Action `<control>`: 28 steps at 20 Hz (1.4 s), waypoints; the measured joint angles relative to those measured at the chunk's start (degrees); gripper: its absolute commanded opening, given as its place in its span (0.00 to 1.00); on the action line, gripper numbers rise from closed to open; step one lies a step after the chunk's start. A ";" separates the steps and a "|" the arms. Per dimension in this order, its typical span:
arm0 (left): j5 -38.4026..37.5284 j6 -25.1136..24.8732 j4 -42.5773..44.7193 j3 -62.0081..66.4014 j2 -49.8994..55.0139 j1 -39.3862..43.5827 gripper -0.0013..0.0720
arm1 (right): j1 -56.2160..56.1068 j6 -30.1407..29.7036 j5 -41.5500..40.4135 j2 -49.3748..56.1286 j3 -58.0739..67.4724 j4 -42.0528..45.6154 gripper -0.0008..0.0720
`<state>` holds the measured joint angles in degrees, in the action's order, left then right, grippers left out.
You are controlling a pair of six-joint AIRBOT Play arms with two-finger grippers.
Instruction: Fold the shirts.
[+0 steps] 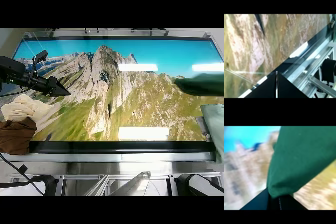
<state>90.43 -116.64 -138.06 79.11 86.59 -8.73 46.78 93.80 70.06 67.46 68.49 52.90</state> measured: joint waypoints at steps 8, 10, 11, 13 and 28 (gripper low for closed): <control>-0.59 0.02 0.00 -0.02 0.00 0.00 0.04 | 7.85 12.26 12.98 -4.17 -10.19 34.99 0.04; -0.50 0.02 0.00 -0.02 0.00 0.00 0.04 | 8.15 12.87 13.49 -4.04 -12.31 37.53 0.41; -0.39 0.04 0.02 -0.02 0.00 0.00 0.04 | 8.24 13.16 13.70 -3.87 -12.96 38.53 0.86; -0.37 0.04 0.02 -0.02 0.00 0.00 0.04 | 8.35 13.35 14.23 -3.48 -13.81 39.45 0.98; -0.37 -0.24 -4.37 7.02 -6.71 0.00 0.04 | -2.10 -2.97 9.33 -5.73 -1.77 -2.25 0.04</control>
<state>90.06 -116.88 -142.43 86.13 79.88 -8.73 44.69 90.83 79.40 61.73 66.72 50.65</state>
